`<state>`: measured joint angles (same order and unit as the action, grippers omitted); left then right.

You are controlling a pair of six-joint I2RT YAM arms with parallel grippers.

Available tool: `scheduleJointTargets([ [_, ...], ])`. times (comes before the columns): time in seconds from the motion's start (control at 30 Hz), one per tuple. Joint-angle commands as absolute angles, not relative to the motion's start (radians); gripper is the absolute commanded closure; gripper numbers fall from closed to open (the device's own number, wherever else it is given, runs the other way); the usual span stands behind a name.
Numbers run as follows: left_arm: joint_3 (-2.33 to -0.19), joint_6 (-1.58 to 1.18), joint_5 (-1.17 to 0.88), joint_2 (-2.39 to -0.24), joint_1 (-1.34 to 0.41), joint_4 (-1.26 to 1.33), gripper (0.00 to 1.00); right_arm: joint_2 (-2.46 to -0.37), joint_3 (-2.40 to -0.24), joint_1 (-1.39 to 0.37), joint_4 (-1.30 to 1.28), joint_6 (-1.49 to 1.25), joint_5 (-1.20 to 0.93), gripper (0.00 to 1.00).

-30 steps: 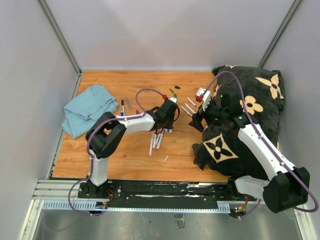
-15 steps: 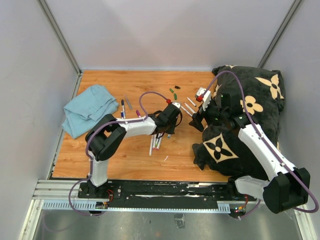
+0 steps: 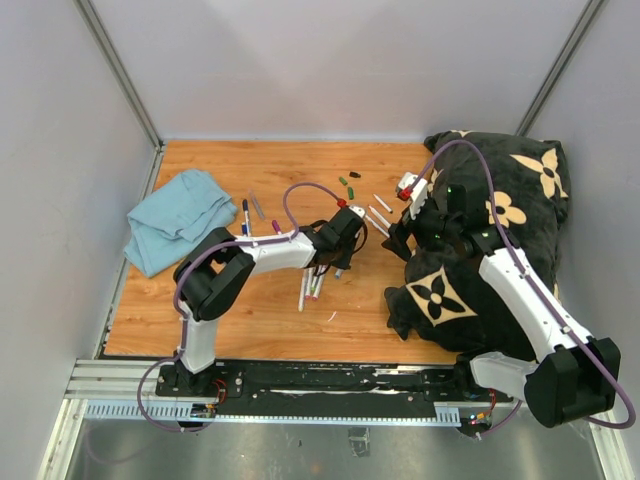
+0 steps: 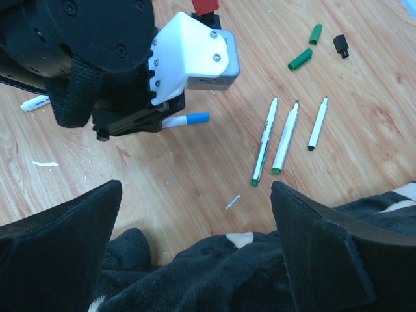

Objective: Open the pen caps
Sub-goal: Pick up the pen from the center of the board.

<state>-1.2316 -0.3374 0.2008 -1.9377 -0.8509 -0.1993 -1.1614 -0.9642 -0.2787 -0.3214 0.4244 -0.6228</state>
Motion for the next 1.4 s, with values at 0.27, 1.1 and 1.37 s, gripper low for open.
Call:
scheduleJointTargets([
  [0.27,-1.395,-0.271,0.217,-2.061,-0.857,-0.317,0.63,-1.132,-0.994,-0.252,-0.34,0.422,-0.646,0.02],
  [1.1,-1.121,-0.3,0.127,-1.743,-0.855,-0.013,0.99,-1.155,-0.926,-0.248,-0.208,0.225,-0.903,0.02],
  [1.37,-0.842,-0.417,0.086,-1.547,-0.824,0.275,1.0,-1.162,-0.87,-0.249,-0.088,0.101,-0.976,0.02],
])
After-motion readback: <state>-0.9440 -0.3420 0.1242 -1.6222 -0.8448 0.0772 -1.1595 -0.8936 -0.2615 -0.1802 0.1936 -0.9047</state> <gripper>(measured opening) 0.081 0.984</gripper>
